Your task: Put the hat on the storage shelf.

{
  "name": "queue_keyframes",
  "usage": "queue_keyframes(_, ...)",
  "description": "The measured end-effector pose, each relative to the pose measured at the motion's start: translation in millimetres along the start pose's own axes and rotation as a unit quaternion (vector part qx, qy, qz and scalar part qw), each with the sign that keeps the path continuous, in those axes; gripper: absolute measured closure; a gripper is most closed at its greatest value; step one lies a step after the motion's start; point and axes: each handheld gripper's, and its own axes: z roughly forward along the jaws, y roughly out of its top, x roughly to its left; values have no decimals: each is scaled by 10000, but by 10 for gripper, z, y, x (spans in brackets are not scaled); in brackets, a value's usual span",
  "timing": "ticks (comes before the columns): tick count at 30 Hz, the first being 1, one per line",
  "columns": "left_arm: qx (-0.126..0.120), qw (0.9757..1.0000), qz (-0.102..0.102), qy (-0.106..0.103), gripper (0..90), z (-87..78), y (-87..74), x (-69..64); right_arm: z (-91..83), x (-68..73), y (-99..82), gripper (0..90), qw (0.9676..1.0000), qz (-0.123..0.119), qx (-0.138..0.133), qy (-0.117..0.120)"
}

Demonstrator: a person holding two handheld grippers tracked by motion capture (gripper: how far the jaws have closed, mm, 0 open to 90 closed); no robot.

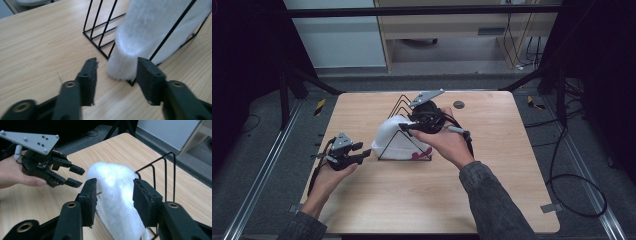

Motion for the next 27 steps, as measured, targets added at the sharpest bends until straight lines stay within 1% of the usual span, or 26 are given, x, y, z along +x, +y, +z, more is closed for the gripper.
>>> queue_keyframes(2, 106, 9999, -49, 65, 361, 6, -20, -21, -37, -2, -10, 520, 10000, -10, 2, -22)
queue_keyframes(5, 203, 9992, -304, 156, 146, 18, -55, -34, -92, 0, -29, 504, 10000, 3, -5, -56)
queue_keyframes(8, 266, 9992, -257, 173, 89, 6, -100, -34, -140, 10, -50, 480, 9999, 38, 25, -145)
queue_keyframes(9, 249, 9992, -272, 163, 81, 1, -122, -38, -158, 13, -58, 467, 9999, 43, 19, -157)
queue_keyframes(11, 298, 9992, -221, 162, 58, -16, -174, -38, -199, 18, -83, 426, 9998, 71, 3, -191)
queue_keyframes(14, 349, 9987, -300, 227, 53, -6, -259, -53, -257, 18, -138, 346, 9994, 127, -44, -326)
queue_keyframes(16, 432, 9984, -238, 286, 53, 13, -313, -65, -302, 6, -186, 287, 9984, 124, -37, -542)
queue_keyframes(17, 438, 9982, -286, 287, 53, 22, -345, -67, -318, 0, -201, 257, 9980, 128, -12, -612)
queue_keyframes(18, 436, 9982, -327, 250, 53, 29, -361, -64, -346, -13, -228, 228, 9973, 160, 12, -717)
queue_keyframes(19, 471, 9981, -351, 202, 53, 36, -380, -64, -364, -23, -248, 203, 9969, 167, 3, -772)
queue_keyframes(20, 535, 9978, -329, 189, 53, 43, -397, -65, -394, -37, -275, 176, 9962, 195, -15, -851)
queue_keyframes(22, 680, 9970, -264, 269, 53, 62, -419, -70, -454, -71, -338, 129, 9948, 246, -58, -988)
queue_keyframes(23, 714, 9967, -232, 307, 53, 67, -430, -63, -485, -89, -372, 111, 9942, 264, -55, -1043)
queue_keyframes(24, 734, 9965, -244, 321, 53, 67, -441, -49, -518, -105, -408, 103, 9936, 265, -73, -1098)
queue_keyframes(26, 740, 9962, -288, 364, 53, 63, -471, -30, -581, -137, -494, 81, 9932, 283, -135, -1119)
queue_keyframes(27, 748, 9961, -286, 374, 53, 63, -487, -26, -608, -153, -537, 74, 9933, 311, -124, -1110)
